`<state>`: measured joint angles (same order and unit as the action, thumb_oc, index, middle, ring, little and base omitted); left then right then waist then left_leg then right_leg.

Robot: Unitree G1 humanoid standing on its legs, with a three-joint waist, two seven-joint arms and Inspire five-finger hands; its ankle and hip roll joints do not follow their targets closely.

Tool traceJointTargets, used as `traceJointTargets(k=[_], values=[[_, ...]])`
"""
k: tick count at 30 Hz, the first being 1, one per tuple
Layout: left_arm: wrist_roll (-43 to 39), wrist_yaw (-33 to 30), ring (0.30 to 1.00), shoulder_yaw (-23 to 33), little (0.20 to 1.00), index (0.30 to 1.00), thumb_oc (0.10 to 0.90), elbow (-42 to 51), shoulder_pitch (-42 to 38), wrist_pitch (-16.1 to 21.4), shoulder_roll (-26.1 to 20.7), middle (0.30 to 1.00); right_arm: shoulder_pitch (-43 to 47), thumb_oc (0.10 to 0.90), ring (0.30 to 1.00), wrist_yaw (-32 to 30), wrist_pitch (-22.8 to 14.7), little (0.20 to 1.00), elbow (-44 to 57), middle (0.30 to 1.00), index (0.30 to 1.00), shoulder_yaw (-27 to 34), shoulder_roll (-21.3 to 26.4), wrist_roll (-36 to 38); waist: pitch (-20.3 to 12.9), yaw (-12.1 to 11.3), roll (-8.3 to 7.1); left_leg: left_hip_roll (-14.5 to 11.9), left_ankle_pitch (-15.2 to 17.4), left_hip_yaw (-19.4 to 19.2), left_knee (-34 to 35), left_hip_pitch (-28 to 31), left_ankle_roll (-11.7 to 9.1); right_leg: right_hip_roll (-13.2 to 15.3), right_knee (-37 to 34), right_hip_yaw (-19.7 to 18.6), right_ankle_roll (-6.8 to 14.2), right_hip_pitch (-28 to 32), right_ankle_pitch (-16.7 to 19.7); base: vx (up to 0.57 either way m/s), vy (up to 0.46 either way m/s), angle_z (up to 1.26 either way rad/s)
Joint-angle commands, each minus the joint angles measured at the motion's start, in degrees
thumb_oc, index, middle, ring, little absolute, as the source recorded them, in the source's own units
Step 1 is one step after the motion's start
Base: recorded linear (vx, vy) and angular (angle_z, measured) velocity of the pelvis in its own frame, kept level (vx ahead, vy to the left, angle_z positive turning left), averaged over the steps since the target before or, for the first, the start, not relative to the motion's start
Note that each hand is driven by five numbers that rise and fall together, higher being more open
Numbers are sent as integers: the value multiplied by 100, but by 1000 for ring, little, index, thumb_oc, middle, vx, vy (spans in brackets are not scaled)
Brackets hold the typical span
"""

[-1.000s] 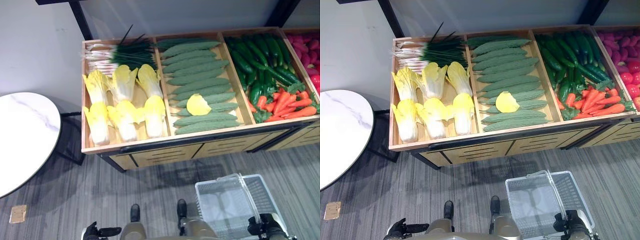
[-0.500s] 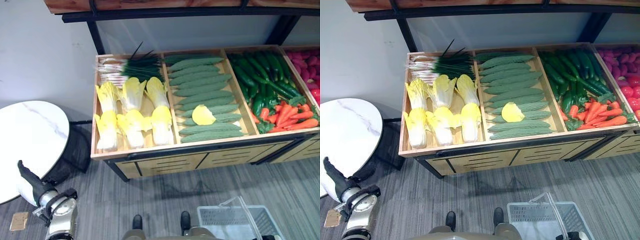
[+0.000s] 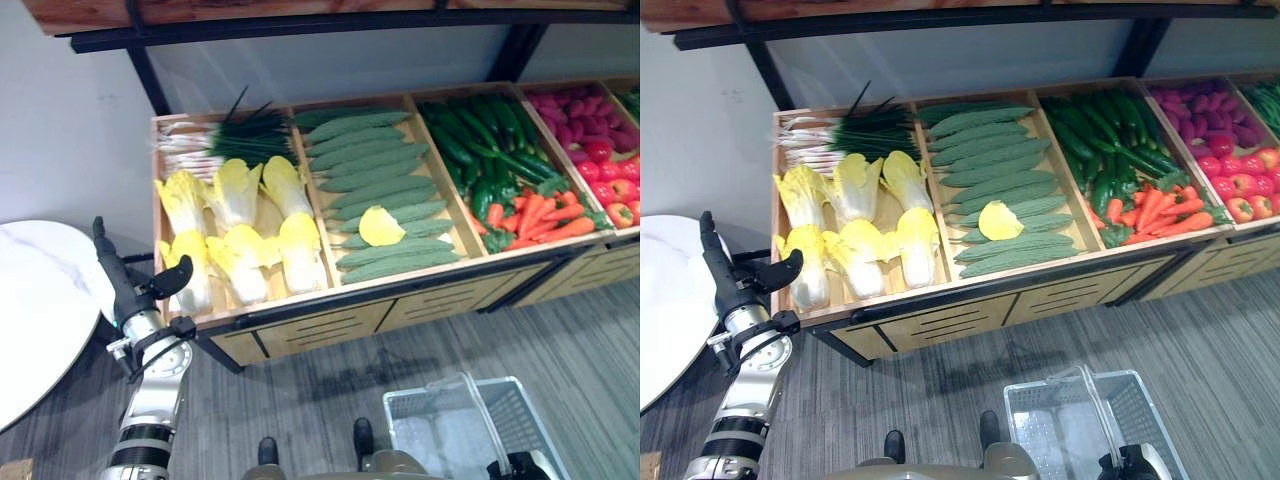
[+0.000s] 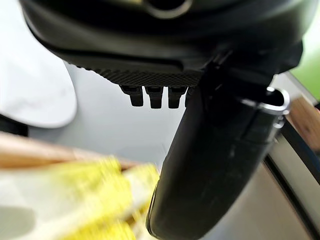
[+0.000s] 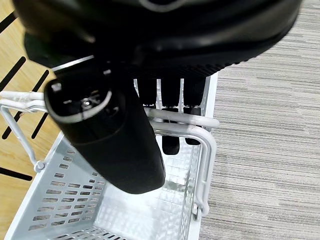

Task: Get the vegetables into the basket

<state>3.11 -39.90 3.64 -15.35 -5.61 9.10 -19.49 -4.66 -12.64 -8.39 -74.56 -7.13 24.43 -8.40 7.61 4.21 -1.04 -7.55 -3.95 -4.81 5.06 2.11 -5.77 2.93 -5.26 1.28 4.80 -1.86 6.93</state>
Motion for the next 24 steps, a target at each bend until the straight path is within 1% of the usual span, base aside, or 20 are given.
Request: traceJointTargets(k=[1,2,4,7,9,11,12,13,17,21,24], values=[[315,-158,1000,130,1000,1000,900,146,-642,431,-406,1000,130,400,300,-230,-103,300,-127,300,300,-215,241,-8,-148,-54,-406,-1,132,182,-6,143,-180,477,96,138,486,-63,186,15,-8,-12],[256,-149,1000,71,1000,1000,900,20,-677,419,-346,1000,106,400,300,-233,-105,300,-92,300,300,-235,230,-10,-150,-15,-399,-25,190,160,-6,183,-183,454,86,122,496,-35,139,1,-8,-10],[166,-143,1000,-80,1000,1000,900,-353,-797,381,-268,1000,136,400,300,-255,-87,300,-119,300,300,-262,224,-20,-117,15,-415,-44,180,118,-6,172,-186,435,88,81,493,-76,142,7,-13,-8],[150,-179,1000,-107,1000,1000,900,-457,-842,376,-257,1000,136,400,300,-267,-85,300,-100,300,300,-270,221,-26,-108,20,-422,-47,177,106,-6,164,-186,426,89,64,490,-96,146,-8,-9,-5],[269,-361,1000,-207,1000,1000,900,-772,-972,302,-251,1000,139,400,300,-330,-99,300,-57,300,300,-327,191,-67,-72,41,-448,-67,176,92,-6,134,-186,400,91,20,486,-161,151,-6,-10,-3],[375,-421,1000,-244,1000,1000,900,-815,-990,260,-285,1000,130,400,300,-348,-107,300,-45,300,300,-342,189,-83,-58,40,-455,-75,169,77,-6,122,-189,395,93,20,483,-181,151,-8,-9,-4],[375,-421,1000,-244,1000,1000,900,-815,-990,261,-285,1000,130,400,300,-348,-107,300,-45,300,300,-342,189,-83,-58,39,-455,-75,169,76,-6,122,-189,395,93,20,483,-182,152,-19,-20,-5],[455,-406,1000,-391,1000,1000,900,-1136,-1020,165,-310,1000,167,400,300,-381,-115,300,-19,300,300,-418,181,-123,-21,42,-469,-93,154,72,-6,87,-193,378,97,11,478,-223,159,-13,-16,-5],[474,-368,1000,-481,1000,1000,900,-1516,-1025,96,-364,1000,168,400,300,-404,-136,300,77,300,300,-465,175,-143,6,57,-474,-105,151,63,-6,76,-196,364,96,1,464,-236,152,-6,-4,-3],[426,-298,1000,-576,1000,1000,900,-1826,-1035,21,-375,1000,219,400,300,-440,-149,300,109,300,300,-498,197,-147,35,62,-475,-120,156,48,-6,84,-194,353,93,-19,457,-245,143,4,2,-4],[248,-214,1000,-607,1000,1000,900,-2234,-1109,-60,-316,1000,259,400,300,-448,-153,300,139,300,300,-533,217,-154,67,75,-481,-123,148,36,-6,74,-194,342,94,-33,455,-267,150,0,0,0]])
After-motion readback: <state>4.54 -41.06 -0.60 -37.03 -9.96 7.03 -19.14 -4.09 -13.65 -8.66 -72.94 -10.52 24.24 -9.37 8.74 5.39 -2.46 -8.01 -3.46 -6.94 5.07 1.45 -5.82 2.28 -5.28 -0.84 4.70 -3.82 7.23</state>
